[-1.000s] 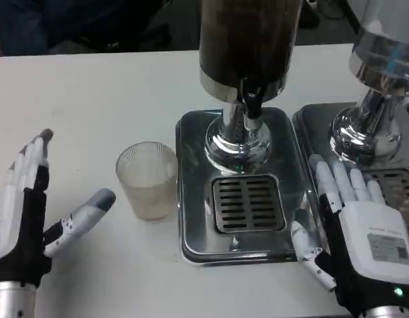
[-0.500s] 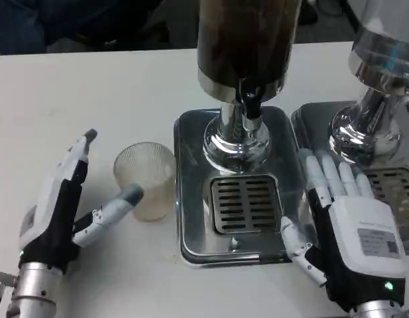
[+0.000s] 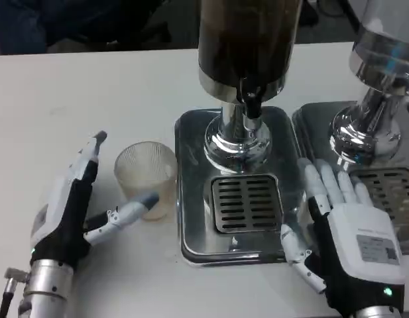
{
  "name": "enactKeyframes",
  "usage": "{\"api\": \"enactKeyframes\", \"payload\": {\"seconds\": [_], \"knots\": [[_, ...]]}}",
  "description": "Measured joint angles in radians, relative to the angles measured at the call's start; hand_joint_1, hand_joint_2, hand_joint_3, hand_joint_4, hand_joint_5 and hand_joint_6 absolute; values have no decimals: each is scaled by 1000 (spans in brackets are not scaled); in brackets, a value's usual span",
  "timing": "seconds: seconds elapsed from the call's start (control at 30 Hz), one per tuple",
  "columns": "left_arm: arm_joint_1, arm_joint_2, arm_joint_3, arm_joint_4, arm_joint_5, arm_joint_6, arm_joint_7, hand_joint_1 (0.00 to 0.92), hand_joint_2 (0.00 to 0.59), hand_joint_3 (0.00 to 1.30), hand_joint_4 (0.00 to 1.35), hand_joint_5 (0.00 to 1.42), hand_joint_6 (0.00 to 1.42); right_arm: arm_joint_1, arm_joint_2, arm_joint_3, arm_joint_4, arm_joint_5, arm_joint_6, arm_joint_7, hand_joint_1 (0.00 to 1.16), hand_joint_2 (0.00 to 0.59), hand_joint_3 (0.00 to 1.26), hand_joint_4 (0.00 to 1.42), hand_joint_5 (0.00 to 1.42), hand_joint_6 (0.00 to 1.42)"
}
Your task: Grasp the cup under the faucet to collect the drink, then remove the cup.
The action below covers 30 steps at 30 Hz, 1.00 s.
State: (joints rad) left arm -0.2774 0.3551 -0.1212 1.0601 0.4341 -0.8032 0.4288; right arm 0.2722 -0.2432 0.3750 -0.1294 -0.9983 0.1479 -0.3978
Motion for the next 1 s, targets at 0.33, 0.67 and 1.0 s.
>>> {"api": "enactKeyframes", "payload": {"seconds": [0.33,0.67,1.0], "knots": [[-14,-18,-22,57,-1,2,-17,325,26,0,0,1,0,3,-1,4,-28,-1,0,3,40,523,23,0,0,0],[-57,-57,-18,93,-37,2,-33,326,23,0,0,46,20,41,3,9,-67,-20,17,13,50,506,34,0,0,0],[-67,-80,-13,116,-73,1,-63,377,27,0,0,105,63,66,21,11,-87,-33,31,14,56,506,34,0,0,0]]}}
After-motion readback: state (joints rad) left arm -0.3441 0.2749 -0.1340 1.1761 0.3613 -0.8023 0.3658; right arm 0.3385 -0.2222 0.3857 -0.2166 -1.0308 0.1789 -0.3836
